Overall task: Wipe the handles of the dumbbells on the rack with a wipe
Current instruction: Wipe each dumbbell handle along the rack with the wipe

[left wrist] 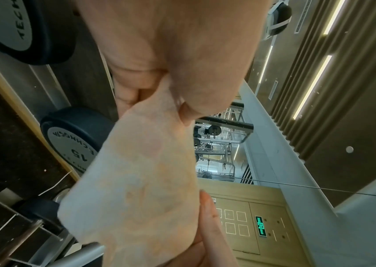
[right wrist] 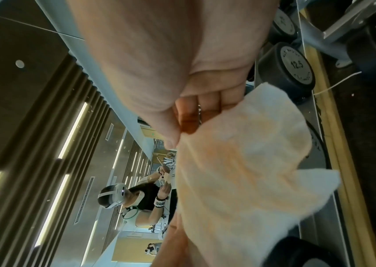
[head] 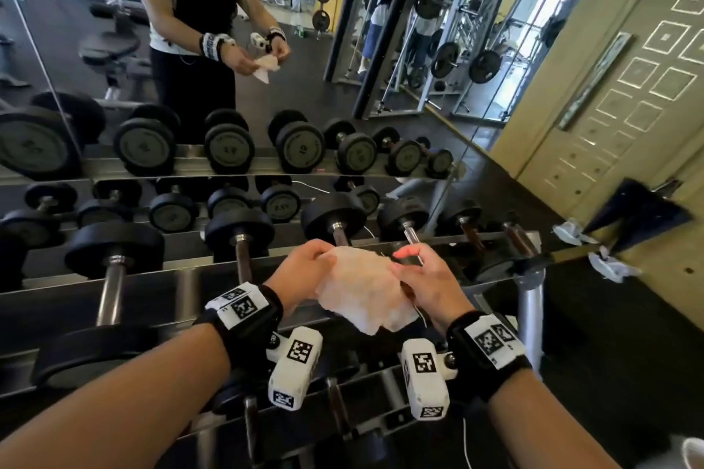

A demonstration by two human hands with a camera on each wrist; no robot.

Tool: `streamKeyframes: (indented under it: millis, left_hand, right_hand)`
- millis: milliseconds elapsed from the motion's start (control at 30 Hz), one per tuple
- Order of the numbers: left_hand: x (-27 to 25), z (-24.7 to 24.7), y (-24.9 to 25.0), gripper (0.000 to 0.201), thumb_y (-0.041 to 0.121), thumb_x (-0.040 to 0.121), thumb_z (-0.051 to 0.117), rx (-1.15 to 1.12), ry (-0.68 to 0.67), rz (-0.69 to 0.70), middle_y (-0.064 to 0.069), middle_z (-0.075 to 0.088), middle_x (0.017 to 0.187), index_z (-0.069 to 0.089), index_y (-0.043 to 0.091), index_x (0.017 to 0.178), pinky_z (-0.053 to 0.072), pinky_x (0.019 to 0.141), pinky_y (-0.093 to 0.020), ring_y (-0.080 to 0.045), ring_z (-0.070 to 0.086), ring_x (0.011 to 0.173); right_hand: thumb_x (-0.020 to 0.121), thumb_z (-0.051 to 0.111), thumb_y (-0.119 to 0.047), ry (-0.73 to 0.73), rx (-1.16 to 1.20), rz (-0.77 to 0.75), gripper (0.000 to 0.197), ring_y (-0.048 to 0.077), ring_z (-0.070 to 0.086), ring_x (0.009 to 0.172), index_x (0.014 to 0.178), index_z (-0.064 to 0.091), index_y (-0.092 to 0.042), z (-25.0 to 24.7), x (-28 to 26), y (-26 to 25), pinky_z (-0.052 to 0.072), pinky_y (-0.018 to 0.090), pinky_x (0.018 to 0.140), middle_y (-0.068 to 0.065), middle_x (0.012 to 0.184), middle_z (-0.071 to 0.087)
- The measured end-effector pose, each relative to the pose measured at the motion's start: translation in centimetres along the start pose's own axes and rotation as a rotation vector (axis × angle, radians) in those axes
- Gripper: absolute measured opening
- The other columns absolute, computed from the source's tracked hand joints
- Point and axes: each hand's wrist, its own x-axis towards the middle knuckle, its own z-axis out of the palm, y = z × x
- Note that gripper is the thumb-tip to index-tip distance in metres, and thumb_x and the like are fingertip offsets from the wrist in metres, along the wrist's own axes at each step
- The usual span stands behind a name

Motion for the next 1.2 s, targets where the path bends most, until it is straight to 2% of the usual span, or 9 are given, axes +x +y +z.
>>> streamKeyframes:
  millis: [100, 267, 367, 533, 733, 900, 1000, 1133, 1200]
  left_hand:
    - [0.1, -0.2, 0.1, 0.019, 0.025, 0.100, 0.049, -0.005, 0.067, -0.003, -0.005, 0.064, 0.105, 0.052, 0.029, 0.118, 0.060, 0.069, -0.040, -0.024, 0.067, 0.088]
    - [1.0, 0.2, 0.6, 0.057, 0.030, 0.089, 0.071, -0.370, 0.133, -0.131, -0.014, 0.058, 0.119, 0.036, 0.031, 0.134, 0.055, 0.055, -0.033, -0.023, 0.066, 0.082]
    - [1.4, -0.1, 0.3, 0.066, 0.028, 0.074, 0.085, -0.331, 0.090, -0.096, 0.000, 0.043, 0.134, 0.045, 0.034, 0.126, 0.057, 0.058, -0.031, -0.023, 0.062, 0.104]
    - [3.4, -0.1, 0.4, 0.042, 0.017, 0.068, 0.089, -0.020, -0.045, 0.035, -0.003, 0.070, 0.107, 0.068, 0.022, 0.104, 0.060, 0.078, -0.034, -0.020, 0.070, 0.091]
    - [7.2, -1.4, 0.9, 0.022, 0.036, 0.072, 0.085, 0.200, -0.047, 0.084, 0.005, 0.075, 0.085, 0.077, 0.024, 0.090, 0.051, 0.067, -0.019, -0.009, 0.069, 0.082]
    - [10.0, -2.5, 0.8, 0.019, 0.041, 0.078, 0.079, 0.253, -0.151, 0.111, 0.002, 0.074, 0.083, 0.076, 0.024, 0.083, 0.054, 0.075, -0.030, -0.012, 0.069, 0.079]
    - [11.2, -3.1, 0.3, 0.022, 0.038, 0.080, 0.078, 0.270, -0.205, 0.133, -0.009, 0.071, 0.091, 0.074, 0.016, 0.082, 0.049, 0.074, -0.029, -0.011, 0.062, 0.075]
    - [12.5, -3.3, -0.5, 0.007, 0.025, 0.082, 0.077, 0.211, -0.231, 0.232, 0.008, 0.056, 0.125, 0.077, 0.020, 0.087, 0.037, 0.094, -0.009, 0.004, 0.051, 0.115]
    - [12.8, -3.1, -1.0, 0.011, 0.015, 0.087, 0.072, 0.140, -0.277, 0.281, 0.009, 0.049, 0.136, 0.077, 0.014, 0.097, 0.037, 0.102, -0.013, 0.005, 0.045, 0.126]
  right_hand:
    - [0.093, 0.061, -0.010, -0.119, 0.072, 0.001, 0.027, 0.016, 0.062, 0.068, 0.106, 0.063, -0.034, 0.2, -0.1, -0.6, 0.054, 0.032, 0.066, -0.001, 0.073, 0.066]
    - [0.095, 0.059, -0.006, -0.173, 0.117, -0.046, 0.025, 0.027, 0.067, 0.089, 0.101, 0.075, -0.024, 0.7, 0.5, -1.7, 0.055, 0.050, 0.086, 0.004, 0.091, 0.068]
    - [0.094, 0.063, -0.009, -0.068, 0.119, -0.042, 0.019, 0.035, 0.068, 0.097, 0.095, 0.078, -0.020, 0.9, 1.7, -2.1, 0.054, 0.056, 0.093, 0.010, 0.095, 0.073]
    - [0.085, 0.073, -0.007, -0.069, 0.066, -0.037, 0.022, 0.030, 0.070, 0.100, 0.101, 0.076, -0.022, 1.3, 4.4, -2.2, 0.056, 0.053, 0.092, 0.011, 0.102, 0.074]
    - [0.076, 0.079, -0.003, -0.145, -0.217, -0.121, 0.045, 0.014, 0.069, 0.088, 0.110, 0.068, -0.030, 1.4, 8.2, -3.1, 0.059, 0.033, 0.082, 0.001, 0.103, 0.069]
    - [0.081, 0.076, -0.011, -0.030, -0.422, -0.212, 0.022, 0.019, 0.063, 0.089, 0.100, 0.070, -0.021, 1.6, 11.2, -2.6, 0.053, 0.034, 0.082, 0.002, 0.100, 0.066]
    - [0.085, 0.074, -0.018, 0.000, -0.453, -0.193, 0.012, 0.020, 0.060, 0.090, 0.088, 0.068, -0.027, 1.8, 12.9, -1.2, 0.049, 0.031, 0.083, 0.004, 0.096, 0.061]
    - [0.095, 0.062, -0.015, -0.073, -0.217, -0.050, 0.011, 0.019, 0.062, 0.093, 0.093, 0.065, -0.026, 2.4, 14.8, 1.0, 0.049, 0.030, 0.085, 0.004, 0.099, 0.066]
    - [0.096, 0.062, -0.016, -0.068, -0.071, 0.032, 0.004, 0.022, 0.063, 0.088, 0.094, 0.064, -0.018, 2.8, 15.5, 1.8, 0.051, 0.035, 0.080, 0.010, 0.094, 0.069]
